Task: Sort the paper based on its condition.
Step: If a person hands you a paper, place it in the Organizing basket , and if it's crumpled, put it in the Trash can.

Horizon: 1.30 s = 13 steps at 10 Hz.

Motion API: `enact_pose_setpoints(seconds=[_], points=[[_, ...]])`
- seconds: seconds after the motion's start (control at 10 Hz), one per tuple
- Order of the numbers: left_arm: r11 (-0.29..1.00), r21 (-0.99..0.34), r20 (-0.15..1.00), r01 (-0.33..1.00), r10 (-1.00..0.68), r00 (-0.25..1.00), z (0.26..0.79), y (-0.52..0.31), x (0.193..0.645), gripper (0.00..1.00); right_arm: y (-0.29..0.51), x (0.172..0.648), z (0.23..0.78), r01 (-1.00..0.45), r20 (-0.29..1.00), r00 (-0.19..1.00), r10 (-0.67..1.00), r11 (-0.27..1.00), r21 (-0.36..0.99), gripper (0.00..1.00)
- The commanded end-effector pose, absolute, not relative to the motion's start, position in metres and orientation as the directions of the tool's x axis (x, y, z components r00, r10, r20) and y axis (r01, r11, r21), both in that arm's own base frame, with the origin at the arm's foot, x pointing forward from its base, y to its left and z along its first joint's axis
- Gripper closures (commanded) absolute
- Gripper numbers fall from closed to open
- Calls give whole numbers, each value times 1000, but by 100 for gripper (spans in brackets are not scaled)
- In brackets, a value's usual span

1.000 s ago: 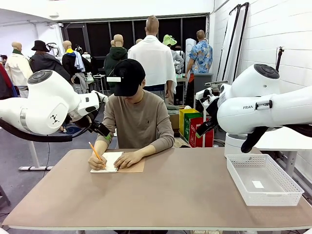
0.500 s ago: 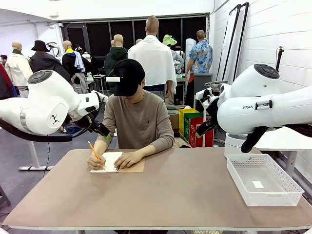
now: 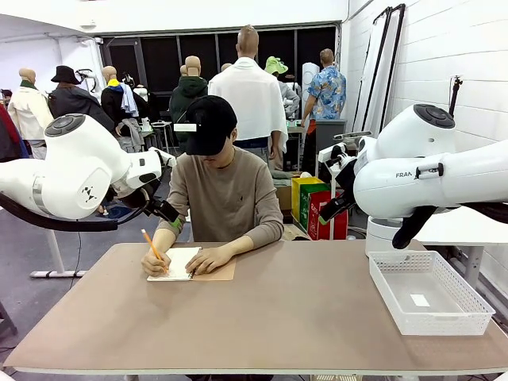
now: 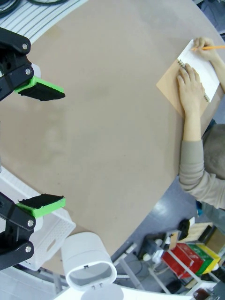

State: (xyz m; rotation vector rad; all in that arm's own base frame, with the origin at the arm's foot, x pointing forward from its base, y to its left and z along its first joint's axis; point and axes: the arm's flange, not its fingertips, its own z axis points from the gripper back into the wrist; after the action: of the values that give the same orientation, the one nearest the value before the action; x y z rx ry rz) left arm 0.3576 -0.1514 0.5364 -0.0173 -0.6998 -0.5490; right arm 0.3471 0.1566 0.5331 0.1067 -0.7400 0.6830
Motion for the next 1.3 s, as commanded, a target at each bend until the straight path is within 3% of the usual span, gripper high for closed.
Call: enact_pose_setpoints(seconds=[0.0,1.2], points=[[856,167,615,489,-478,627,537,-152,357,0,157,348,533,-607,656,534,534,782,-141,0],[856,167,615,489,-478,627,537,-152,357,0,157,348,533,-607,656,534,534,782,-141,0]])
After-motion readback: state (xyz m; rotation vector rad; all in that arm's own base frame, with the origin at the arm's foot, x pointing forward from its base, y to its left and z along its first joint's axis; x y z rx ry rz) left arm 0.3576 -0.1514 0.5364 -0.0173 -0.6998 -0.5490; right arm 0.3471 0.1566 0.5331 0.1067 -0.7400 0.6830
